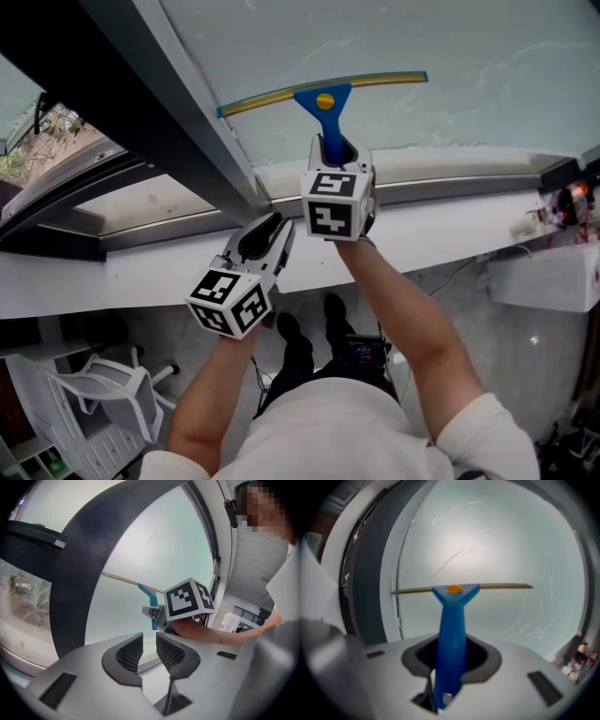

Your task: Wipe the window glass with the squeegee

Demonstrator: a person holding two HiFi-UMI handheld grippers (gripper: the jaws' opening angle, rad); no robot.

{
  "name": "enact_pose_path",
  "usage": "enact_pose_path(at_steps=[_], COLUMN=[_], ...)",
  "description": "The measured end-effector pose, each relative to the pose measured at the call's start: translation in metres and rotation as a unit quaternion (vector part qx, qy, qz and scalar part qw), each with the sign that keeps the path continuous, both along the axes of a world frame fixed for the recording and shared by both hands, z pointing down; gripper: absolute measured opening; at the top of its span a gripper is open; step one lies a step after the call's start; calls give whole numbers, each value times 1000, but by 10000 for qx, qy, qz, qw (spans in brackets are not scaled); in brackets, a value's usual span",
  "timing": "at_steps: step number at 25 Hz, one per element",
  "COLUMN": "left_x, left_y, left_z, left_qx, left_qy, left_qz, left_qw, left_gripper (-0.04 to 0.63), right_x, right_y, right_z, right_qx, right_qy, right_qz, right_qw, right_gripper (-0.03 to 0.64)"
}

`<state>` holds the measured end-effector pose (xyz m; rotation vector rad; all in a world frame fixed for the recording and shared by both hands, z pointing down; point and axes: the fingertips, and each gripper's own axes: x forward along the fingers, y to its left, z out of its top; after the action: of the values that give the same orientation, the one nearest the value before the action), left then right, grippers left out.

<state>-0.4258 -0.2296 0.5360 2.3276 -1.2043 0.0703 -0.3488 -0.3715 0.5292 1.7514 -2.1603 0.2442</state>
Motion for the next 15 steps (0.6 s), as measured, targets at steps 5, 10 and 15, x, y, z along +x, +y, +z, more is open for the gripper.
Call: enact_pose_path(at_steps=[5,10,15], left_x=[0,-1,-2], left_y=[3,4,3], left_z=[13,26,37], left_qx=[-118,-209,-286], left_qy=[-34,-65,-61], left_qz=[2,8,33], left_qw=[9999,9998,9996], left_gripper=[107,107,107], right_x=[0,0,0], right_y=[4,4,3], right_z=[24,42,52], right_qx=[-209,-322,-314], right_qy=[-60,-83,-66], right_qz=[27,56,77], right_qw=[9998,9994,9995], right_gripper=[127,127,127])
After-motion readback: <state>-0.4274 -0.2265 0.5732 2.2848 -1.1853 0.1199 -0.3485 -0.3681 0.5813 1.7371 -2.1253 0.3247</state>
